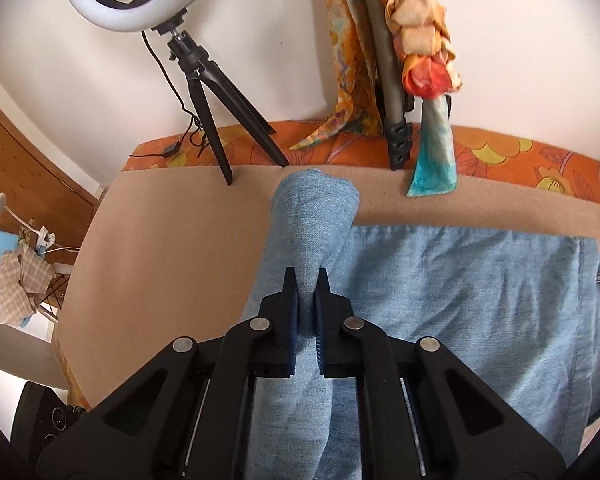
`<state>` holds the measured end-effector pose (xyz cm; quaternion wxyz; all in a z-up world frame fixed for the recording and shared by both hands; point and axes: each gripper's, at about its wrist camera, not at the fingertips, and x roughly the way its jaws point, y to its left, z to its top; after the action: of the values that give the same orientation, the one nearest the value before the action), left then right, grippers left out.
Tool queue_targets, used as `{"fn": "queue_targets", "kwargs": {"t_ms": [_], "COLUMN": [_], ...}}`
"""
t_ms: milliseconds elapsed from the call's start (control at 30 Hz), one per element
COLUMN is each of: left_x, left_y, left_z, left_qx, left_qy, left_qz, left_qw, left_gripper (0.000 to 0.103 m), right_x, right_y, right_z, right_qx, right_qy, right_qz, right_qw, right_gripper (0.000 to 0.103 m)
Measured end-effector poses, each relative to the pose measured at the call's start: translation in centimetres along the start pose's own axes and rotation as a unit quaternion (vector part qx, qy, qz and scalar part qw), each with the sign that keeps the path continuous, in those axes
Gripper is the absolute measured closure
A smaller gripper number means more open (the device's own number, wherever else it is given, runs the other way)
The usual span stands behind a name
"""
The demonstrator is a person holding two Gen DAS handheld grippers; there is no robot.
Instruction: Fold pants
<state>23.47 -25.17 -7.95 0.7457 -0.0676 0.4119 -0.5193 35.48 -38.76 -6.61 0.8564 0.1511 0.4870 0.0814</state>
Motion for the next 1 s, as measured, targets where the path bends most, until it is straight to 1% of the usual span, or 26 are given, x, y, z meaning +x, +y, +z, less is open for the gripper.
{"fn": "queue_targets", "kwargs": {"t_ms": [100, 433, 533, 767, 1000], "left_x": [0.3, 4.9, 6.5, 9.8, 14.7], "left_y": [-1.0, -4.9, -5.9, -7.5, -7.4], "left_z": [0.9, 3.5, 4.0, 5.3, 7.3], "left_qx": [0.000, 0.034, 0.046, 0.059, 0.071], "left_qy": [-0.009, 0.003, 0.011, 0.024, 0.043], "left_qz": [-0.025, -0.060, -0.067, -0.086, -0.101], "left_qw": [0.9996, 0.9976, 0.9967, 0.9943, 0.9915], "left_gripper": [0.096, 0.096, 0.096, 0.096, 0.096], "right_x": [-1.7, -6.5, -7.4, -8.8, -9.5], "right_y": [-0.6, -4.7, -5.8, -8.5, -11.5], "right_z": [0.4, 0.6, 0.5, -0.1, -0.7], "right_qx": [-0.009, -0.008, -0.010, -0.005, 0.000], "right_qy": [-0.009, -0.024, -0.023, -0.026, -0.024], "right_qz": [-0.016, -0.067, -0.084, -0.111, -0.134], "right_qw": [1.000, 0.997, 0.996, 0.993, 0.991], "right_gripper": [0.095, 0.096, 0.096, 0.096, 0.096]}}
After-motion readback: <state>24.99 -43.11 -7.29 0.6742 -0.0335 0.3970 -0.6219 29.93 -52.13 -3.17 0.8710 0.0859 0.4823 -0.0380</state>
